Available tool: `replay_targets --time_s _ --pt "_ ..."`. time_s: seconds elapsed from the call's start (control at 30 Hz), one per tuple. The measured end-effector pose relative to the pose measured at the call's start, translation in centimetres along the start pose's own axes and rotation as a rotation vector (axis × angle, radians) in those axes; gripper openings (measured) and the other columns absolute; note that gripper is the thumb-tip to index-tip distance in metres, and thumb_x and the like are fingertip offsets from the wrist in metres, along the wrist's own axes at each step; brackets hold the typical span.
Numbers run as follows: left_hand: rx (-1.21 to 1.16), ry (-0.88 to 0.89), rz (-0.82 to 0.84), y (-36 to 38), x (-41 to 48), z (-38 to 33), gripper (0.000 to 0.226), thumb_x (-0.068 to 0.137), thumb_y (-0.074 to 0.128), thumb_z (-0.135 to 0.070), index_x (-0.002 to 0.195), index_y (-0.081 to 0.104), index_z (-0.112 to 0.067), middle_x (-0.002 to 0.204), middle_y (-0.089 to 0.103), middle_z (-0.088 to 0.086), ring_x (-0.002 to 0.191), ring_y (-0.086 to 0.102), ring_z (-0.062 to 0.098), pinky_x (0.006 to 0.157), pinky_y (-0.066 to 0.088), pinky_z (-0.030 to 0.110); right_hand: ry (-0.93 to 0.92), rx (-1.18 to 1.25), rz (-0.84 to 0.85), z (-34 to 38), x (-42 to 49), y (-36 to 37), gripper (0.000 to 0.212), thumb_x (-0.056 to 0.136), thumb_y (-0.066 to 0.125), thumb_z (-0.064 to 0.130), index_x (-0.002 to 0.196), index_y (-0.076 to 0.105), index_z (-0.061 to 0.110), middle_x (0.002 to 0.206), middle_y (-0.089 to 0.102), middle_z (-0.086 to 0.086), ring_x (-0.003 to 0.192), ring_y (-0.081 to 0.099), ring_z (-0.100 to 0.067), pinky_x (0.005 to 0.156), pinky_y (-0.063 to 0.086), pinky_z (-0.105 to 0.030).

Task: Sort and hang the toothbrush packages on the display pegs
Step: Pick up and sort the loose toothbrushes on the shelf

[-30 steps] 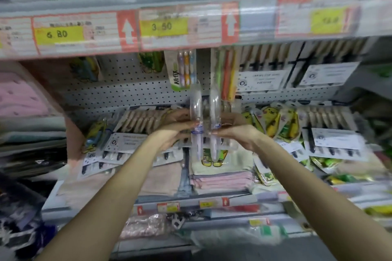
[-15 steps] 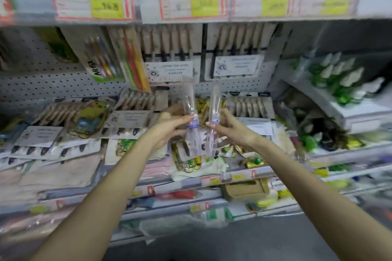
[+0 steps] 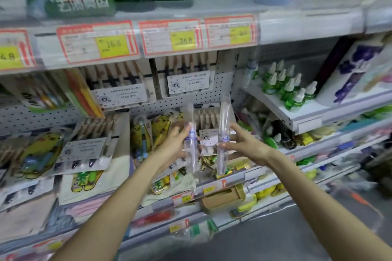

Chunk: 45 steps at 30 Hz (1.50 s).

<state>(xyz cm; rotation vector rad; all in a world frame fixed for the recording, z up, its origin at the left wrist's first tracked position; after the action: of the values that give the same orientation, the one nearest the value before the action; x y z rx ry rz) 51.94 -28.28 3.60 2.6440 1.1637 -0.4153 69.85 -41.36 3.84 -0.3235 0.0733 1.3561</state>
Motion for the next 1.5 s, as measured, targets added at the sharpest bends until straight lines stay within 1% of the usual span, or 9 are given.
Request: replay_targets --time_s 0.13,0.33,0.43,0.53,0.7,1.0,1.2,1.33,1.5 --pt "-0.059 0.008 -0.067 2.6 1.1 -0.4 0.038 0.099 0.044 -0.039 0.128 0.048 -0.015 0.087 0.063 0.002 0.057 0.058 0.012 0.051 0.051 0.025 -0.065 0.068 -0.034 0.7 -0.3 -1.8 0.026 0.095 0.058 0.01 0.117 0.053 0.022 0.096 0.069 -0.002 0.088 0.065 -0.01 0.073 0.053 -0.027" --pt "-0.153 0.029 0.015 6.3 2.1 -0.9 0.021 0.088 0.063 -0.005 0.106 0.052 -0.007 0.104 0.06 0.009 0.086 0.061 0.012 0.062 0.051 0.019 -0.133 0.133 -0.101 0.0 0.4 -4.5 0.049 0.095 0.057 0.038 0.141 0.039 0.038 0.109 0.055 0.015 0.106 0.053 -0.01 0.097 0.043 -0.039" --pt "-0.245 0.079 0.017 7.7 2.7 -1.1 0.025 0.084 0.061 0.005 0.106 0.053 -0.004 0.099 0.062 0.01 0.089 0.063 0.016 0.074 0.051 0.025 -0.2 0.169 -0.102 -0.5 0.9 -6.3 0.046 0.097 0.054 0.035 0.142 0.043 0.032 0.119 0.057 0.013 0.111 0.054 -0.008 0.099 0.044 -0.03" --pt "-0.286 0.127 0.021 9.4 3.0 -1.7 0.037 0.085 0.059 0.003 0.12 0.051 -0.003 0.099 0.064 0.009 0.088 0.065 0.016 0.08 0.055 0.03 -0.225 0.174 -0.021 -0.6 0.8 -8.6 0.04 0.095 0.057 0.015 0.13 0.051 0.032 0.096 0.068 0.016 0.091 0.063 -0.005 0.077 0.049 -0.017" --pt "-0.239 0.22 0.048 12.2 4.1 -2.0 0.05 0.089 0.057 -0.004 0.136 0.044 -0.015 0.093 0.071 0.005 0.091 0.067 0.016 0.082 0.056 0.041 -0.271 0.039 0.076 -1.2 0.4 -13.4 0.039 0.084 0.067 -0.004 0.118 0.058 0.01 0.095 0.069 -0.001 0.087 0.067 -0.006 0.074 0.051 -0.02" --pt "-0.258 0.316 -0.066 16.7 4.9 0.8 0.035 0.091 0.054 -0.018 0.125 0.047 -0.014 0.105 0.067 0.002 0.09 0.067 0.017 0.073 0.058 0.045 -0.456 0.066 0.08 -2.5 0.2 -18.0 0.041 0.093 0.057 0.016 0.126 0.046 0.036 0.086 0.067 0.013 0.083 0.06 -0.007 0.083 0.048 -0.029" --pt "-0.066 0.332 -0.162 17.1 4.7 0.9 0.039 0.09 0.052 -0.034 0.128 0.046 -0.028 0.093 0.069 -0.004 0.088 0.07 0.015 0.083 0.055 0.05 -0.548 0.024 0.054 -1.0 1.1 -18.3 0.027 0.097 0.055 0.026 0.123 0.049 0.034 0.092 0.064 0.017 0.087 0.059 -0.005 0.088 0.044 -0.036" --pt "0.086 0.336 -0.204 16.7 4.3 0.5 0.024 0.088 0.054 -0.042 0.112 0.049 -0.046 0.116 0.064 0.0 0.108 0.064 0.023 0.094 0.047 0.058 -0.618 0.055 -0.009 -0.3 1.6 -18.1 0.027 0.099 0.051 0.023 0.126 0.046 0.024 0.099 0.066 0.002 0.089 0.063 -0.011 0.084 0.05 -0.03" --pt "0.141 0.339 -0.227 17.1 3.8 -0.2 0.018 0.095 0.048 -0.035 0.113 0.048 -0.033 0.099 0.069 0.005 0.091 0.071 0.018 0.071 0.059 0.042 -0.594 0.098 -0.078 0.7 1.8 -18.0 0.028 0.101 0.049 0.022 0.124 0.046 0.008 0.096 0.067 0.0 0.082 0.065 -0.01 0.075 0.053 -0.024"
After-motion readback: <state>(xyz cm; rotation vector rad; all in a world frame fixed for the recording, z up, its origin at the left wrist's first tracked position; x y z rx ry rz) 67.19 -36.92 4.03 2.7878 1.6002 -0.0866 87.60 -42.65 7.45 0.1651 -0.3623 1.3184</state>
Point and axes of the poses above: each hand's wrist, its own x-axis towards the middle knuckle, its own y-axis out of the palm, z = x × y, the point moved 1 cm from there along x, towards the middle knuckle
